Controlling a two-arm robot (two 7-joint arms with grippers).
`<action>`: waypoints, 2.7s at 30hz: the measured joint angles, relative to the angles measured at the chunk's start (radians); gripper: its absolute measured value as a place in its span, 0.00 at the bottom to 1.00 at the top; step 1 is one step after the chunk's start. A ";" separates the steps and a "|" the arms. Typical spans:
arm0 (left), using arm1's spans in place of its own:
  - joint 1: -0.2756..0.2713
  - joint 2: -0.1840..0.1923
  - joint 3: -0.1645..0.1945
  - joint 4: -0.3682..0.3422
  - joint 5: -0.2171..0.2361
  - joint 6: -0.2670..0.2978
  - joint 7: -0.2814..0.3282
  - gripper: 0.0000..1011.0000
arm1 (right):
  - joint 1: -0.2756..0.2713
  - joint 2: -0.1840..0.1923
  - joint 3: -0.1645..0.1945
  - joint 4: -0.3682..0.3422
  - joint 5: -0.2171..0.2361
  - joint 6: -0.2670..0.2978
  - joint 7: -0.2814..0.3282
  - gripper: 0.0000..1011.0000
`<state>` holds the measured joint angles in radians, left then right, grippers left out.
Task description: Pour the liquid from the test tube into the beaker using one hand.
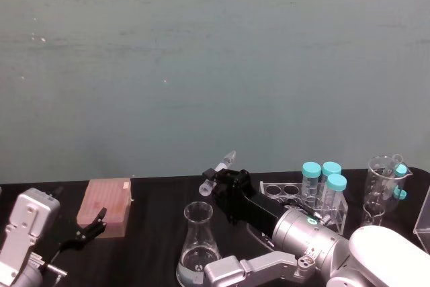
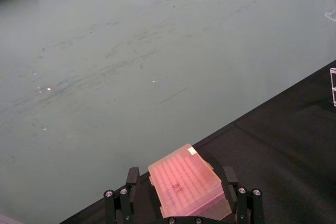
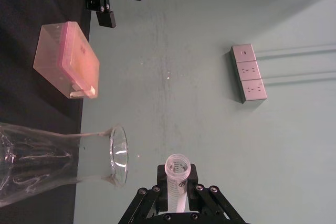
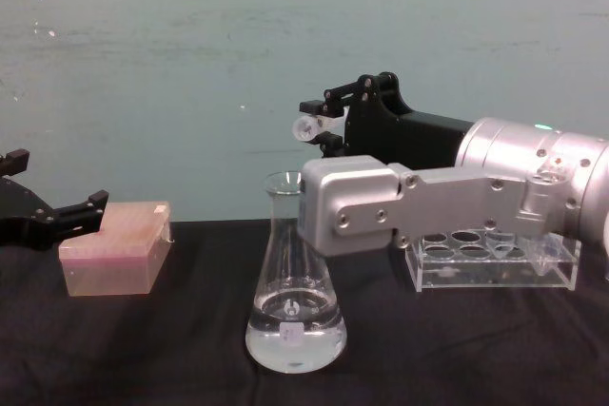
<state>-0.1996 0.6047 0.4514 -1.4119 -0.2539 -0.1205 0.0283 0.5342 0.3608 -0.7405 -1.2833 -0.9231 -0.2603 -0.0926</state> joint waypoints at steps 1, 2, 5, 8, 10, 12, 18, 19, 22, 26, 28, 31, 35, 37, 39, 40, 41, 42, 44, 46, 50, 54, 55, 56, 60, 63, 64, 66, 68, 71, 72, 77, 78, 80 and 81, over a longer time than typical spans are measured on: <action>0.000 0.000 0.000 0.000 0.000 0.000 0.000 0.99 | 0.000 0.001 -0.002 -0.001 -0.005 0.004 -0.003 0.20; 0.000 0.000 0.000 0.000 0.000 0.000 0.000 0.99 | 0.000 0.001 -0.002 -0.001 -0.005 0.004 -0.003 0.20; 0.000 0.000 0.000 0.000 0.000 0.000 0.000 0.99 | 0.002 0.005 -0.008 -0.005 -0.019 0.014 -0.010 0.20; 0.000 0.000 0.000 0.000 0.000 0.000 0.000 0.99 | 0.001 0.008 -0.009 -0.009 -0.021 0.017 -0.010 0.20; 0.000 0.000 0.000 0.000 0.000 0.000 0.000 0.99 | 0.001 0.009 -0.010 -0.011 -0.022 0.019 -0.010 0.20; 0.000 0.000 0.000 0.000 0.000 0.000 0.000 0.99 | 0.001 0.010 -0.011 -0.011 -0.024 0.020 -0.011 0.20; 0.000 0.000 0.000 0.000 0.000 0.000 0.000 0.99 | 0.004 0.012 -0.015 -0.011 -0.028 0.023 -0.011 0.20; 0.000 0.000 0.000 0.000 0.000 0.000 0.000 0.99 | 0.005 0.012 -0.016 -0.011 -0.030 0.024 -0.011 0.20; 0.000 0.000 0.000 0.000 0.000 0.000 0.000 0.99 | 0.007 0.012 -0.018 -0.008 -0.033 0.024 -0.011 0.20; 0.000 0.000 0.000 0.000 0.000 0.000 0.000 0.99 | 0.011 0.012 -0.022 -0.003 -0.037 0.024 -0.012 0.20; 0.000 0.000 0.000 0.000 0.000 0.000 0.000 0.99 | 0.014 0.012 -0.025 0.000 -0.041 0.025 -0.014 0.20; 0.000 0.000 0.000 0.000 0.000 0.000 0.000 0.99 | 0.016 0.012 -0.027 0.004 -0.044 0.025 -0.016 0.20; 0.000 0.000 0.000 0.000 0.000 0.000 0.000 0.99 | 0.020 0.012 -0.031 0.008 -0.048 0.025 -0.020 0.20; 0.000 0.000 0.000 0.000 0.000 0.000 0.000 0.99 | 0.024 0.012 -0.034 0.012 -0.053 0.025 -0.024 0.20; 0.000 0.000 0.000 0.000 0.000 0.000 0.000 0.99 | 0.025 0.012 -0.036 0.013 -0.055 0.025 -0.026 0.20; 0.000 0.000 0.000 0.000 0.000 0.000 0.000 0.99 | 0.026 0.012 -0.037 0.014 -0.056 0.025 -0.027 0.20; 0.000 0.000 0.000 0.000 0.000 0.000 0.000 0.99 | 0.028 0.012 -0.038 0.015 -0.059 0.025 -0.028 0.20; 0.000 0.000 0.000 0.000 0.000 0.000 0.000 0.99 | 0.029 0.012 -0.039 0.015 -0.060 0.025 -0.029 0.20; 0.000 0.000 0.000 0.000 0.000 0.000 0.000 0.99 | 0.032 0.012 -0.041 0.017 -0.064 0.026 -0.030 0.20; 0.000 0.000 0.000 0.000 0.000 0.000 0.000 0.99 | 0.034 0.012 -0.043 0.019 -0.067 0.028 -0.032 0.20; 0.000 0.000 0.000 0.000 0.000 0.000 0.000 0.99 | 0.039 0.011 -0.046 0.023 -0.076 0.035 -0.036 0.20; 0.000 0.000 0.000 0.000 0.000 0.000 0.000 0.99 | 0.044 0.010 -0.049 0.027 -0.080 0.039 -0.038 0.20; 0.000 0.000 0.000 0.000 0.000 0.000 0.000 0.99 | 0.046 0.010 -0.050 0.029 -0.081 0.041 -0.039 0.20; 0.000 0.000 0.000 0.000 0.000 0.000 0.000 0.99 | 0.046 0.009 -0.050 0.029 -0.082 0.041 -0.039 0.20; 0.000 0.000 0.000 0.000 0.000 0.000 0.000 0.99 | 0.052 0.009 -0.054 0.035 -0.086 0.043 -0.041 0.20; 0.000 0.000 0.000 0.000 0.000 0.000 0.000 0.99 | 0.054 0.009 -0.057 0.037 -0.089 0.043 -0.041 0.20; 0.000 0.000 0.000 0.000 0.000 0.000 0.000 0.99 | 0.056 0.009 -0.059 0.039 -0.091 0.043 -0.042 0.20; 0.000 0.000 0.000 0.000 0.000 0.000 0.000 0.99 | 0.059 0.009 -0.063 0.043 -0.095 0.043 -0.043 0.20; 0.000 0.000 0.000 0.000 0.000 0.000 0.000 0.99 | 0.061 0.009 -0.065 0.044 -0.097 0.042 -0.044 0.20; 0.000 0.000 0.000 0.000 0.000 0.000 0.000 0.99 | 0.065 0.009 -0.070 0.047 -0.103 0.042 -0.047 0.20; 0.000 0.000 0.000 0.000 0.000 0.000 0.000 0.99 | 0.066 0.010 -0.071 0.047 -0.104 0.042 -0.048 0.20; 0.000 0.000 0.000 0.000 0.000 0.000 0.000 0.99 | 0.069 0.013 -0.078 0.048 -0.112 0.043 -0.051 0.20; 0.000 0.000 0.000 0.000 0.000 0.000 0.000 0.99 | 0.069 0.014 -0.079 0.048 -0.114 0.043 -0.052 0.20; 0.000 0.000 0.000 0.000 0.000 0.000 0.000 0.99 | 0.070 0.016 -0.081 0.047 -0.117 0.043 -0.054 0.20; 0.000 0.000 0.000 0.000 0.000 0.000 0.000 0.99 | 0.071 0.017 -0.083 0.047 -0.119 0.043 -0.056 0.20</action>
<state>-0.1995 0.6047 0.4514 -1.4119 -0.2539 -0.1206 0.0283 0.6052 0.3777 -0.8236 -1.2363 -1.0426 -0.2173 -0.1485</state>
